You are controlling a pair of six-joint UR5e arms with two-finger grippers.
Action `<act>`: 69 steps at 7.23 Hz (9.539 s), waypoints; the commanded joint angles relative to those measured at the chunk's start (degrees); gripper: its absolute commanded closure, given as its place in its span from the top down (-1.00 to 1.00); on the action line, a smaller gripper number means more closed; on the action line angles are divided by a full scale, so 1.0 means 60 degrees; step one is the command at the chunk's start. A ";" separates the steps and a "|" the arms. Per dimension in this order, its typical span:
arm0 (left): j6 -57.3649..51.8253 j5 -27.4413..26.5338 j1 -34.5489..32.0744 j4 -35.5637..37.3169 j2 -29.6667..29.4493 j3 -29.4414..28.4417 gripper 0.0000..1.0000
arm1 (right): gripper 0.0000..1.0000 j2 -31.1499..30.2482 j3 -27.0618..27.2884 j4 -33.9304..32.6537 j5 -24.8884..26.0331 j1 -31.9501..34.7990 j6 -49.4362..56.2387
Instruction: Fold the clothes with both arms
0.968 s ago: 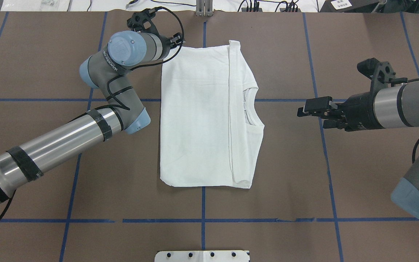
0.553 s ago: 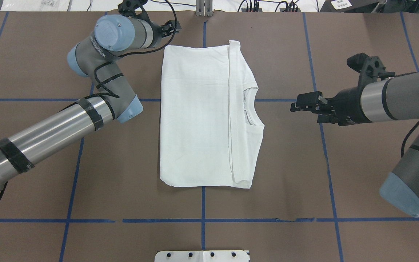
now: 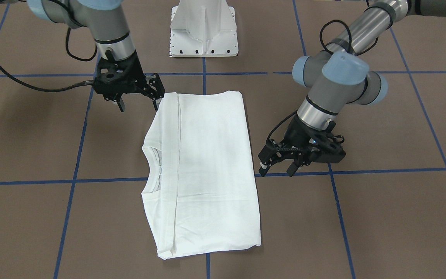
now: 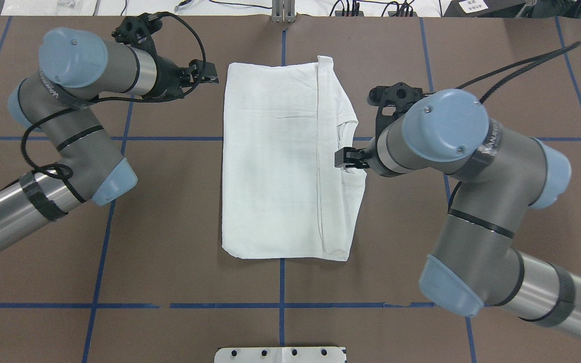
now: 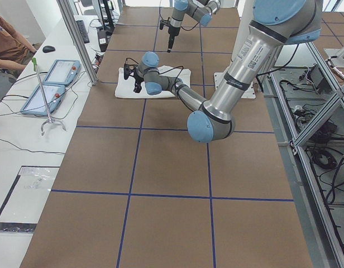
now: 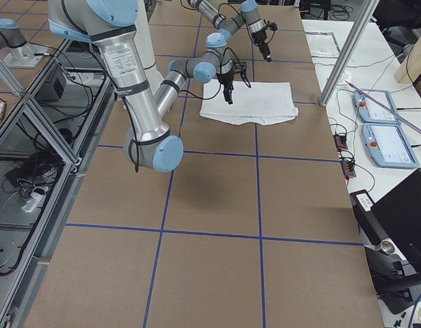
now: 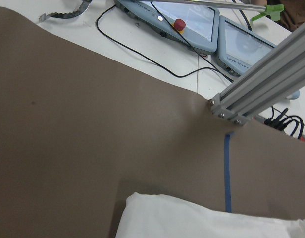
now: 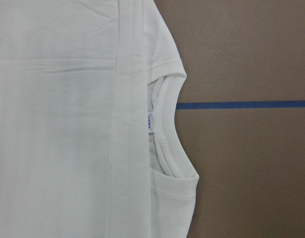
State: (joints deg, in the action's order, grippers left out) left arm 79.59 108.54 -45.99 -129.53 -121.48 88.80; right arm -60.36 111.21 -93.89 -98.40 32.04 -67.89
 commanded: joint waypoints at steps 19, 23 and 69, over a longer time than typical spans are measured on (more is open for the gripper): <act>0.0138 0.1013 0.0794 0.0773 0.1672 0.1930 1.00 | 1.00 0.0411 -0.1664 -0.1592 0.0448 -0.1649 0.1821; 0.0650 0.0865 0.1088 0.0143 0.1570 0.1563 1.00 | 1.00 -0.0190 -0.1455 -0.1520 0.0433 -0.1342 0.2218; 0.0534 0.0498 0.0460 -0.0663 0.1174 0.1108 1.00 | 1.00 0.3249 -0.6757 0.2714 -0.0241 0.1297 0.4724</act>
State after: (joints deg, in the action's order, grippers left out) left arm 82.80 111.62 -42.07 -133.38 -114.43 95.04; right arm -40.96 70.74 -77.83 -99.63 40.41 -38.98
